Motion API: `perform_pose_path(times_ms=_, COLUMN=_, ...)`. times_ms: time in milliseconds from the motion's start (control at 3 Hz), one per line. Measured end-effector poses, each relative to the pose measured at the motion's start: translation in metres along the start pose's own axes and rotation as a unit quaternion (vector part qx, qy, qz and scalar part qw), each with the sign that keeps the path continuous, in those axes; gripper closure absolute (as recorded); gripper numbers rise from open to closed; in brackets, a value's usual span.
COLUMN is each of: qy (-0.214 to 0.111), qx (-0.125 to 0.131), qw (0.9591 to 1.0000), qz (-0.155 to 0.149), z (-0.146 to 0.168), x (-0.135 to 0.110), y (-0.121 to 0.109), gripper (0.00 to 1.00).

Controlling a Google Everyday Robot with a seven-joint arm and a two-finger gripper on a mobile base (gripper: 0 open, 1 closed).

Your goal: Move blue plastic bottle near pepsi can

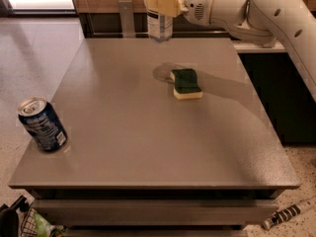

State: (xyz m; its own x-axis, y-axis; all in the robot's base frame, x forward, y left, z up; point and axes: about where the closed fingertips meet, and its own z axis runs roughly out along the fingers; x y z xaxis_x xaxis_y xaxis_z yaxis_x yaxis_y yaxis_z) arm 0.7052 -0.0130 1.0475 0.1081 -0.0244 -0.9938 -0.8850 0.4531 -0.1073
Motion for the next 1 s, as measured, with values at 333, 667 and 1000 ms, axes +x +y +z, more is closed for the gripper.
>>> perform_pose_path(times_ms=333, qy=-0.012, qx=-0.01, qw=0.9999, qz=0.002, z=-0.021, x=-0.013, y=0.05, gripper=1.0)
perform_pose_path(times_ms=667, qy=-0.004, qx=-0.022, qw=0.9994, qz=0.026, z=-0.029, x=0.001, y=0.106, gripper=1.0)
perform_pose_path(times_ms=1000, qy=-0.002, qx=-0.029, qw=0.9988, qz=0.039, z=-0.032, x=0.016, y=0.149, gripper=1.0)
